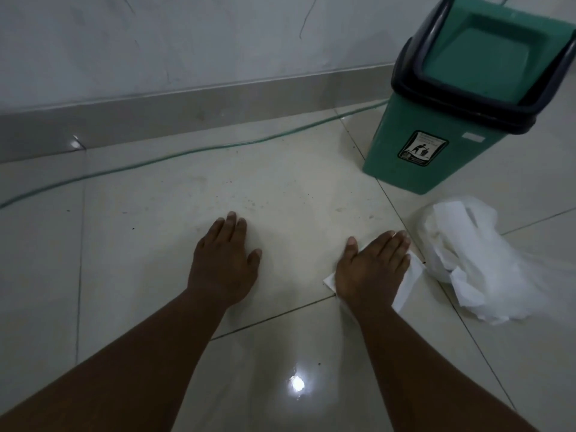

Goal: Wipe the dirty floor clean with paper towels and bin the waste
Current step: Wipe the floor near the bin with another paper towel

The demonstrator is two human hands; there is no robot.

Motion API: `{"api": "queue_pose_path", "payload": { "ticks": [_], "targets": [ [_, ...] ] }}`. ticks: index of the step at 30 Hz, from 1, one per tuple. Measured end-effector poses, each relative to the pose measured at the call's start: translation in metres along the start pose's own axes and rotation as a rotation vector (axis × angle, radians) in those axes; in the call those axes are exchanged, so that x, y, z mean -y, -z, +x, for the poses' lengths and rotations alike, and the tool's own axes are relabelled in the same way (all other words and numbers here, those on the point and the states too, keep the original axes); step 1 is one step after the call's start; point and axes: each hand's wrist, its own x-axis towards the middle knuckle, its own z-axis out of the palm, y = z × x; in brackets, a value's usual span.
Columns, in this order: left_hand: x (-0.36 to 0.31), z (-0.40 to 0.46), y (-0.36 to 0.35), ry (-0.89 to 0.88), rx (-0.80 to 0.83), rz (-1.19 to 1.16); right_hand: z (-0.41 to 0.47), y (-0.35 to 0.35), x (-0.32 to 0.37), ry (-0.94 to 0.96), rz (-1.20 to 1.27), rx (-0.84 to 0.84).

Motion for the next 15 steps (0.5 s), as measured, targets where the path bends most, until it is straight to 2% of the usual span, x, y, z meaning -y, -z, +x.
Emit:
{"api": "queue_pose_path", "payload": {
  "ticks": [4, 6, 9, 11, 15],
  "targets": [
    [0.000, 0.002, 0.005, -0.001, 0.017, 0.000, -0.002, 0.001, 0.007, -0.057, -0.025, -0.068],
    [-0.002, 0.003, 0.007, 0.001, 0.020, -0.002, -0.012, 0.002, 0.016, -0.196, 0.016, -0.111],
    [-0.002, 0.004, 0.007, 0.010, 0.022, -0.001, -0.022, -0.001, 0.031, -0.398, 0.167, -0.088],
    [-0.002, 0.005, 0.008, 0.018, 0.025, -0.008, -0.020, -0.005, 0.037, -0.385, 0.221, -0.100],
    [-0.002, 0.006, 0.007, 0.021, 0.022, -0.009, 0.002, -0.009, 0.039, -0.200, 0.220, -0.110]
  ]
}}
